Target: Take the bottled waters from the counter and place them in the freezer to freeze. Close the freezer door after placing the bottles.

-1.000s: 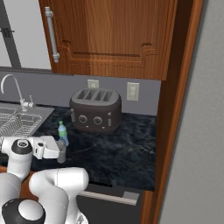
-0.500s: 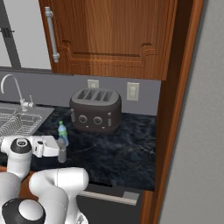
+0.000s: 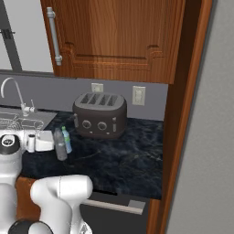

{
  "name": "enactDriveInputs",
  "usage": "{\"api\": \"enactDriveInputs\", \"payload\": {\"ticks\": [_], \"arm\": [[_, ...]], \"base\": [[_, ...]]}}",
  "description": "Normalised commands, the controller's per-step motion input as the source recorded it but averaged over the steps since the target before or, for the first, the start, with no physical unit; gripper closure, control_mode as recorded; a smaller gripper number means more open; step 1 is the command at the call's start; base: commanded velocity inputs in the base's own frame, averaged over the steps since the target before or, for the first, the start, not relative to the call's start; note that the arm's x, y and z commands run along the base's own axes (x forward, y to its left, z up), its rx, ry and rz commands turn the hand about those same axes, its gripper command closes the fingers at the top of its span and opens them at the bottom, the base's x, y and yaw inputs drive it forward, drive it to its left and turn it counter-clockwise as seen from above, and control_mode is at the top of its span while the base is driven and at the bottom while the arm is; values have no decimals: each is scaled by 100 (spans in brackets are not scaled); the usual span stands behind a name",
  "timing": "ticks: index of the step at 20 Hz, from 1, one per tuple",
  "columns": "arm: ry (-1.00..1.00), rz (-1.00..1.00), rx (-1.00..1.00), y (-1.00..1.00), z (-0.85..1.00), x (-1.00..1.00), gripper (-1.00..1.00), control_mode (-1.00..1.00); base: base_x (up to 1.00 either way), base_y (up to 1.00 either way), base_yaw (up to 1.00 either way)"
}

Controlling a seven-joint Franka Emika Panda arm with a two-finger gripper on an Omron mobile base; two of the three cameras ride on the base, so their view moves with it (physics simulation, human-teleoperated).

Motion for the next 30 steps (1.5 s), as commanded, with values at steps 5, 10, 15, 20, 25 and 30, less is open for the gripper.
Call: {"api": "enactDriveInputs", "payload": {"ticks": [5, 10, 15, 20, 25, 30], "arm": [[0, 0, 2, -30, 100, -54, 100, -100], [0, 0, 2, -33, 87, -66, 100, -100], [0, 0, 10, -34, 69, -60, 100, -100], [0, 3, 12, -35, 85, -58, 100, -100], [7, 3, 2, -10, 41, -38, 100, -100], [-14, 4, 0, 12, 0, -69, 100, -100]], "base": [[0, 0, 0], [0, 0, 0], [0, 0, 0], [0, 0, 0], [0, 0, 0], [0, 0, 0]]}}
